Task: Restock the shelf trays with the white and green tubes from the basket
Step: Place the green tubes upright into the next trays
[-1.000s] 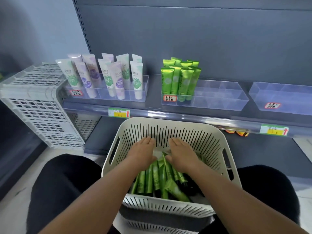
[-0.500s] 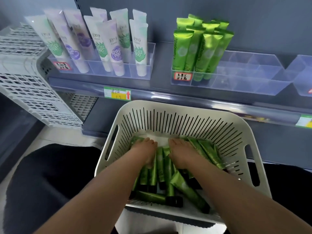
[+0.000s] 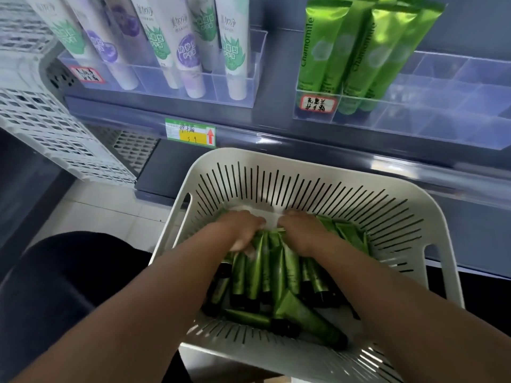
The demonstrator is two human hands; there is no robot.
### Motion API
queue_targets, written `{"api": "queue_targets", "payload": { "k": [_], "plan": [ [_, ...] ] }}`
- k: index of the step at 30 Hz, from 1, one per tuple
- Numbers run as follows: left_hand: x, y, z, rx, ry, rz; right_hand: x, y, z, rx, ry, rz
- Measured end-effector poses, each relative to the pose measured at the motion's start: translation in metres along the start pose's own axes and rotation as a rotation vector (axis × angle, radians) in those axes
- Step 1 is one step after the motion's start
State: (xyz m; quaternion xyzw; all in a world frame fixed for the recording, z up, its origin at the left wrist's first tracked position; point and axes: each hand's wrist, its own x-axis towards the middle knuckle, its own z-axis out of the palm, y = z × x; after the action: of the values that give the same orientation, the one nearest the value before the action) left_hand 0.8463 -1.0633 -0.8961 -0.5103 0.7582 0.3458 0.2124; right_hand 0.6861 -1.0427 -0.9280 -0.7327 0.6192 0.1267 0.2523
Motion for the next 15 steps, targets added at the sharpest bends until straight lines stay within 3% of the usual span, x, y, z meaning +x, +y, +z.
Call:
{"api": "queue_targets", "payload": {
  "k": [8, 15],
  "plan": [
    [-0.014, 0.006, -0.012, -0.132, 0.124, 0.032, -0.012, -0.006, -0.028, 0.173, -0.060, 0.051],
    [-0.039, 0.033, -0.032, -0.073, 0.294, 0.049, -0.043, -0.005, -0.063, 0.231, 0.118, -0.044]
  ]
}}
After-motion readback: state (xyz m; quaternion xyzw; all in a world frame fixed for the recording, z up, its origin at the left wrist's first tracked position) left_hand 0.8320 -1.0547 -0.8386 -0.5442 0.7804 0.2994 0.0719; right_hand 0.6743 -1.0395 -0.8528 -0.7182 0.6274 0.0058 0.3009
